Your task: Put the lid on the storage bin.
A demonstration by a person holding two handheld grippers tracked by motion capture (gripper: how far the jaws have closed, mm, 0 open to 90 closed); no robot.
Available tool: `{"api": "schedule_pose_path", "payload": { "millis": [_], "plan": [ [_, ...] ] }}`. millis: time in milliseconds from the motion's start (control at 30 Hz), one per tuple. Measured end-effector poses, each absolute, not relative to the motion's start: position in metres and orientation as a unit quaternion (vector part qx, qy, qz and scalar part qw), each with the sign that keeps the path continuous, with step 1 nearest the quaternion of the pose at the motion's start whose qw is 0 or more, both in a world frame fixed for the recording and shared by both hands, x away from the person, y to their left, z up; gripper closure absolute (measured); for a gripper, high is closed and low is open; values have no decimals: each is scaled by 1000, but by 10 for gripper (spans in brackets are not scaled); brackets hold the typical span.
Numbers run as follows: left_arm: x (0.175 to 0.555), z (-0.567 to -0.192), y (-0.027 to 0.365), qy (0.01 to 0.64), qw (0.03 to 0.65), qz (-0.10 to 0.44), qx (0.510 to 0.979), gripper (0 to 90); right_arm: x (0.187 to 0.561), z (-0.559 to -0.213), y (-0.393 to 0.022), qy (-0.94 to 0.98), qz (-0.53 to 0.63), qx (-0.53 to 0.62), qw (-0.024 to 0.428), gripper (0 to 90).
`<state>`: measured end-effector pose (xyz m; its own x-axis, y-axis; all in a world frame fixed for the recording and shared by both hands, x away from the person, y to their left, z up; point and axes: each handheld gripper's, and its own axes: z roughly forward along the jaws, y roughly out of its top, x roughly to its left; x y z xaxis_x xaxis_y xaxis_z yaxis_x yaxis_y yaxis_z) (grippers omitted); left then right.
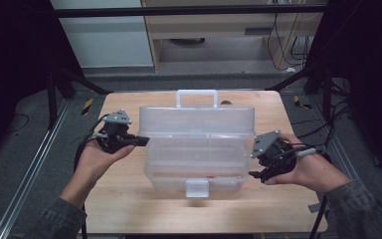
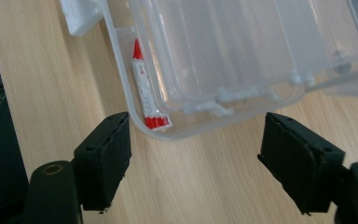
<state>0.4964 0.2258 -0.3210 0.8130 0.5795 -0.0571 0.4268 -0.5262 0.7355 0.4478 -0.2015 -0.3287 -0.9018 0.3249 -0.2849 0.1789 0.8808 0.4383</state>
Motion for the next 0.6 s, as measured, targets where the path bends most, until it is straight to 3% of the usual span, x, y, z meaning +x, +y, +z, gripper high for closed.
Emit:
{"api": "schedule_pose_path", "payload": {
  "millis": [600],
  "plan": [
    [473,-349,230,285,396,96,867,893,445,-345,-230,946,208,170,183,229]
  ]
}}
